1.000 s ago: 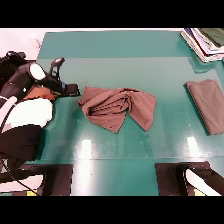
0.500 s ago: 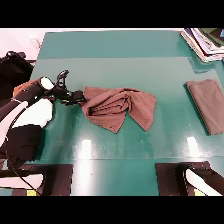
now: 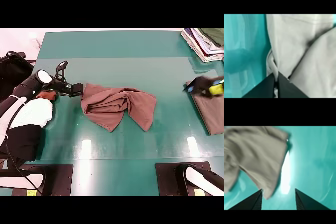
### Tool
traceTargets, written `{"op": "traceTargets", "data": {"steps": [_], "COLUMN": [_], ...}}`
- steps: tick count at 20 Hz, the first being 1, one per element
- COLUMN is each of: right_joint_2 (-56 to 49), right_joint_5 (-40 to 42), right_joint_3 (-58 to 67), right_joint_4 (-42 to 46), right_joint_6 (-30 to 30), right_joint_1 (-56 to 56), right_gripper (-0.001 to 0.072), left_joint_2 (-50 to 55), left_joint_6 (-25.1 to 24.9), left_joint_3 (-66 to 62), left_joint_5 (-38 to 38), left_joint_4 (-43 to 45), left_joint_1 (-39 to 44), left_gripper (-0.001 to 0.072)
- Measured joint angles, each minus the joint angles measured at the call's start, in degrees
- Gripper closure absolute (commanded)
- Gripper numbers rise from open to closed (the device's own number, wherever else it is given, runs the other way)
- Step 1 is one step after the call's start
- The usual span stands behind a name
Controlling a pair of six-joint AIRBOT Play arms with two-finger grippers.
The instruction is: Fold the shirts.
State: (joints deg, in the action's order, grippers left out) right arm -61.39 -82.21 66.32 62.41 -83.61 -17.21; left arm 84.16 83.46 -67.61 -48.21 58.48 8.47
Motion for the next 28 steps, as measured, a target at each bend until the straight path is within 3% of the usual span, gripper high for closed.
{"op": "traceTargets", "data": {"steps": [5,11,12,13,14,15,20,28], "right_joint_2": [-12.6,-27.4,-28.9,-30.2,-31.2,-31.8,-25.4,0.4], "right_joint_5": [10.1,17.2,17.4,17.6,18.1,18.3,15.5,4.3], "right_joint_3": [-8.9,-3.8,-2.6,-1.5,-0.7,0.2,6.1,28.2], "right_joint_4": [-8.1,-12.3,-12.8,-13.0,-12.9,-12.8,-12.7,-12.8], "right_joint_6": [4.7,7.1,7.2,7.3,7.4,7.5,10.6,11.9], "right_joint_1": [2.8,10.2,10.8,11.3,11.6,11.8,11.3,3.8], "right_gripper": [0.0251,0.0267,0.0332,0.0546,0.0694,0.0694,0.0695,0.0695], "left_joint_2": [-0.1,-0.1,-0.1,-0.1,-0.1,-0.1,-5.9,-28.1], "left_joint_6": [-0.4,-0.6,-0.6,-0.6,-0.5,-0.5,-0.4,-0.4], "left_joint_3": [-1.5,-1.9,-1.9,-1.9,-2.0,-2.1,-8.3,-38.2], "left_joint_5": [-2.1,-4.4,-4.9,-5.4,-5.7,-6.0,-7.7,-10.7], "left_joint_4": [0.0,0.0,0.0,0.0,0.0,0.0,2.7,11.1], "left_joint_1": [0.0,0.0,0.0,0.0,0.0,0.0,0.0,-0.1], "left_gripper": [0.0685,0.0685,0.0685,0.0685,0.0685,0.0685,0.0685,0.0687]}}
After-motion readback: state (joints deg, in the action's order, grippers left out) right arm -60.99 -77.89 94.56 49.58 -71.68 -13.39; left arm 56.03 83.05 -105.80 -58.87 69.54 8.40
